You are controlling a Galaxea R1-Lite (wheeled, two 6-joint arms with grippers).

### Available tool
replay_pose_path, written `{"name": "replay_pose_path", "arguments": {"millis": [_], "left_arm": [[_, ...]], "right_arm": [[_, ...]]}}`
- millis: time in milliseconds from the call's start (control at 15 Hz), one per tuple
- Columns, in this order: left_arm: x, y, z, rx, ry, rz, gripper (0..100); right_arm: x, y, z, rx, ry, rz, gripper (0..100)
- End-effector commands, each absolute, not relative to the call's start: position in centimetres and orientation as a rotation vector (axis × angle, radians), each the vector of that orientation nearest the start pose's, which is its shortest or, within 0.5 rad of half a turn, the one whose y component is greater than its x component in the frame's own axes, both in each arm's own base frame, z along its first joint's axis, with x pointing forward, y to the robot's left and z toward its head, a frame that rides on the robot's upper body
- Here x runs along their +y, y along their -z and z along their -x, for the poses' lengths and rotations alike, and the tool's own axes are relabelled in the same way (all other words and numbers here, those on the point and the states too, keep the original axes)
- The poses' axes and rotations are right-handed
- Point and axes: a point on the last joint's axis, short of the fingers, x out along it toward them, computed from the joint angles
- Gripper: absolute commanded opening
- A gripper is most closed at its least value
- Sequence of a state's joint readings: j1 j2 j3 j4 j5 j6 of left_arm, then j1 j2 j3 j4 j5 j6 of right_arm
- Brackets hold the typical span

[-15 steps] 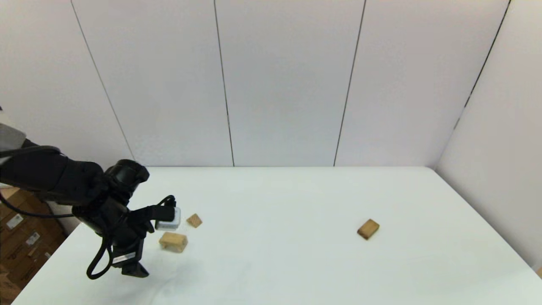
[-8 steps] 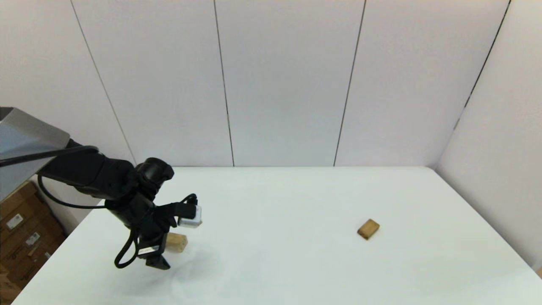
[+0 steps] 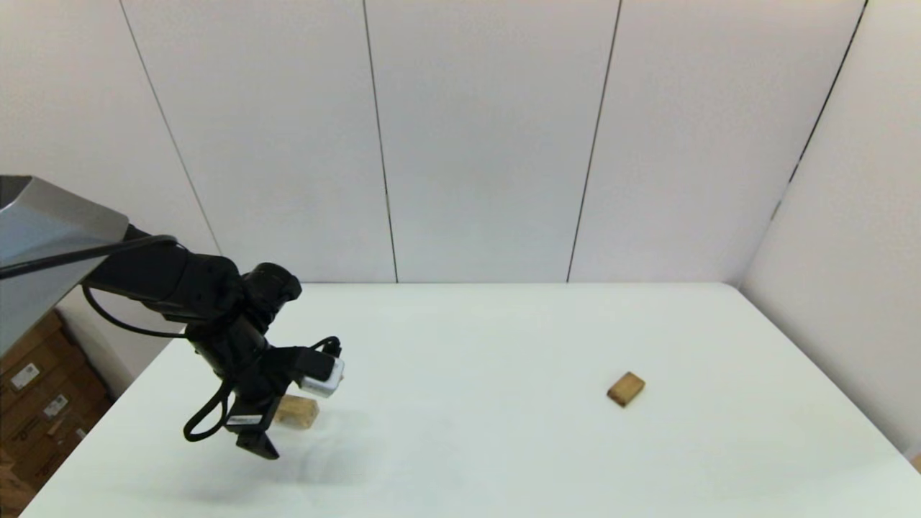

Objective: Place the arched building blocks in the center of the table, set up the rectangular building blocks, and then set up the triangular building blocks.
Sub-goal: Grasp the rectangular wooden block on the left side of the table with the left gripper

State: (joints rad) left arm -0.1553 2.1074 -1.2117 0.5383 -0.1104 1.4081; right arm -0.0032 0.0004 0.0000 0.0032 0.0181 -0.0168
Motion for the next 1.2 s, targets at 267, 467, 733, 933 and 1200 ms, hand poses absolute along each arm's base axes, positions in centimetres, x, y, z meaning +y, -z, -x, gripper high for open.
{"name": "replay_pose_path", "arguments": {"millis": [267, 467, 733, 933, 1200], "left_arm": [[-4.6, -6.3, -34.2, 1.004, 1.259, -1.236, 100], [-4.6, -5.4, -34.7, 1.014, 1.269, -1.231, 100], [-4.6, -5.1, -35.2, 1.017, 1.266, -1.228, 100], [-4.7, -4.6, -35.4, 1.023, 1.274, -1.226, 100], [-4.8, -4.1, -35.8, 1.025, 1.278, -1.223, 100]], "right_arm": [[0.0, -7.5, 2.3, 0.003, -0.015, 0.017, 100], [0.0, -7.5, 2.3, 0.003, -0.015, 0.017, 100], [0.0, -7.5, 2.3, 0.003, -0.015, 0.017, 100], [0.0, -7.5, 2.3, 0.003, -0.015, 0.017, 100], [0.0, -7.5, 2.3, 0.004, -0.015, 0.017, 100]]}}
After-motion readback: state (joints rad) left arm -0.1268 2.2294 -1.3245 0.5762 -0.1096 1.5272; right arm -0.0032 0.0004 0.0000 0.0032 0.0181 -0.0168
